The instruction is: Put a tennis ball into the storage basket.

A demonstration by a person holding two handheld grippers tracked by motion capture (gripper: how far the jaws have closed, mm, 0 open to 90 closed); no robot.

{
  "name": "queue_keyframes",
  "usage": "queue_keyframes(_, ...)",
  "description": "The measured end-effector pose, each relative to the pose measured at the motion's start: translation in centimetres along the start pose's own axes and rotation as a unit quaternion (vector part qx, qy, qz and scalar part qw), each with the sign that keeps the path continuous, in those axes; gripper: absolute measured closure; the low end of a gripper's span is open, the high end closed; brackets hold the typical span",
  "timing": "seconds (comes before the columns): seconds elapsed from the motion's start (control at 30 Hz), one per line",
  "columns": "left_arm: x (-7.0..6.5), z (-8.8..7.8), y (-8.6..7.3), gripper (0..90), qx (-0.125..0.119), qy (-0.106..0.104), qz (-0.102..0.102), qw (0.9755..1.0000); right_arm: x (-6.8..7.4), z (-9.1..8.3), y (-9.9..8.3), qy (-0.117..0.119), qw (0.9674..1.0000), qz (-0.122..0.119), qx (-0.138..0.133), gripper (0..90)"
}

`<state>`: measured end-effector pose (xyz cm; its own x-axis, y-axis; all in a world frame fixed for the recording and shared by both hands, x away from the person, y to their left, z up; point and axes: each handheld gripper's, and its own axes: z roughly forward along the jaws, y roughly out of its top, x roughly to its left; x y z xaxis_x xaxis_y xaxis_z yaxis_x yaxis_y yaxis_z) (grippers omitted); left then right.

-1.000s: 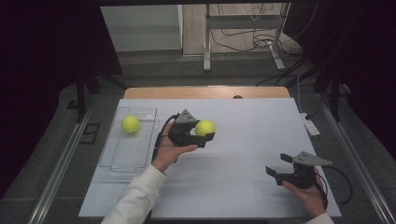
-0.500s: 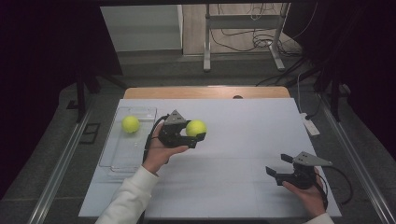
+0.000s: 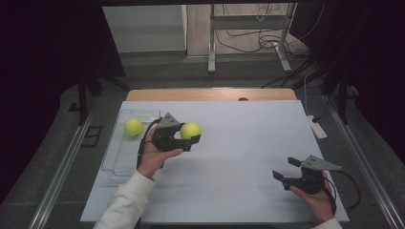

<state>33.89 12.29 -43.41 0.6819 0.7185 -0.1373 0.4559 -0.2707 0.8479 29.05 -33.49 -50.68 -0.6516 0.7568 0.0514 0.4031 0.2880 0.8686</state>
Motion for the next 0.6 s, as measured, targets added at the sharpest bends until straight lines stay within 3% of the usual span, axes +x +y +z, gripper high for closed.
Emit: queue_keyframes(0.6, 2.2, -2.2, -1.1, 26.6, -0.007, 0.033, -0.025, 0.9991, -0.1, 0.1, 0.0, 0.0, 1.0, -0.001, 0.001, 14.5)
